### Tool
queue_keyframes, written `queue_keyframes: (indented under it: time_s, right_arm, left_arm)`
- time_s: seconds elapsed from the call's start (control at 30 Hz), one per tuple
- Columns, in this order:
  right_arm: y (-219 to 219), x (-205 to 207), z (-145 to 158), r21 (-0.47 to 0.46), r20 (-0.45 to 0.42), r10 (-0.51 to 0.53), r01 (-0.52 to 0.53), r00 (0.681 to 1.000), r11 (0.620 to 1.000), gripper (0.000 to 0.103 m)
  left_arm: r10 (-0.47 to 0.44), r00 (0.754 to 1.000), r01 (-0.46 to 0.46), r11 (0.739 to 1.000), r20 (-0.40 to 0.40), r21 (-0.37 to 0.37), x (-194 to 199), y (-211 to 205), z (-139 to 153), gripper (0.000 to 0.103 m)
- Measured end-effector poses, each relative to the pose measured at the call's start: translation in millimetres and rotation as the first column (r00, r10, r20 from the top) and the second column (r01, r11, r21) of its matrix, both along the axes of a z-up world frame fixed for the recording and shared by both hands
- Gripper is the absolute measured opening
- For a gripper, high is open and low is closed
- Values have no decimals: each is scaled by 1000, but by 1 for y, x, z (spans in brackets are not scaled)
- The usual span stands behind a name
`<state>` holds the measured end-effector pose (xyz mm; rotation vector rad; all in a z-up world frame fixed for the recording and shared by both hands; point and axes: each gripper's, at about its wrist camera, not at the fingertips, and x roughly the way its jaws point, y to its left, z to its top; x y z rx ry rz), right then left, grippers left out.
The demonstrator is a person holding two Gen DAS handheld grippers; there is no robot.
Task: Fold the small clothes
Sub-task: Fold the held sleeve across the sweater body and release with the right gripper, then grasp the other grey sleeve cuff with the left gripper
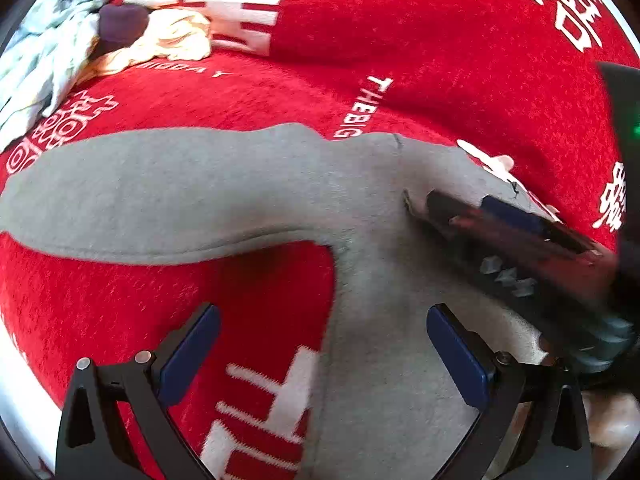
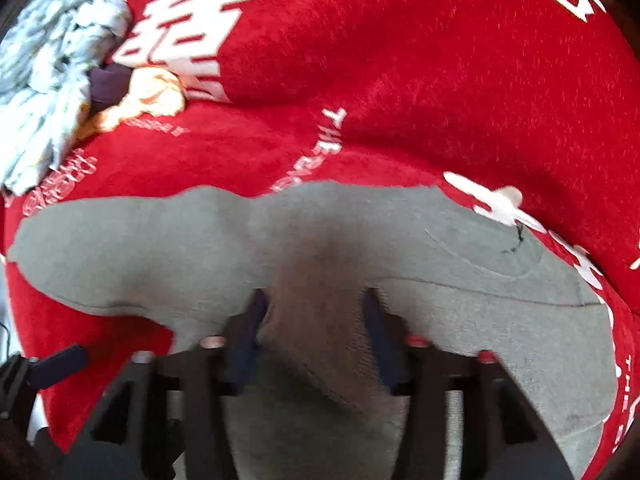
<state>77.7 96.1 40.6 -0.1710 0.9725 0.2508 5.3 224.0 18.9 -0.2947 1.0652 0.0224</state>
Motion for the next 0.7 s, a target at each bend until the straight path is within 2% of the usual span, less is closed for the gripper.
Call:
queue_keyframes:
  time_s: [0.17, 0.27, 0.33, 0.43, 0.5, 0.6, 0.67, 0.7]
  right_arm:
    - [-16, -5, 26, 205, -14, 30, -27, 999, 978, 58]
    - [-47, -13, 44, 253, 25, -6, -1, 1000, 968, 62]
    - [-82, -18, 49, 226, 56, -90, 76, 994, 971, 65]
    - [-135, -18, 43, 88, 79, -239, 232, 968, 969, 65]
    - [-165, -17, 32, 1, 73, -325, 326, 943, 945, 65]
    - [-205, -18, 12, -68, 40, -452, 454, 891, 888, 65]
    - [-215, -20, 0, -79, 10, -483, 483, 875, 872, 65]
    - [-215, -21, -5, -80, -4, -483, 482, 875, 873, 65]
  left_arm:
    - [21, 1000, -21, 1000, -16, 7, -1, 3, -1, 103]
    - [10, 1000, -10, 1000, 0, 4, 1, -5, 6, 103]
    - [-15, 1000, 15, 1000, 15, 3, 6, -17, 14, 103]
    - [-75, 997, 74, 997, 36, 17, 18, -46, 24, 103]
    - [-129, 990, 128, 991, 58, 22, 28, -70, 30, 103]
    - [-215, 974, 214, 977, 74, 18, 44, -105, 30, 103]
    - [-247, 968, 245, 969, 52, 44, 52, -120, 21, 103]
    - [-238, 971, 235, 968, 21, 87, 57, -124, 13, 103]
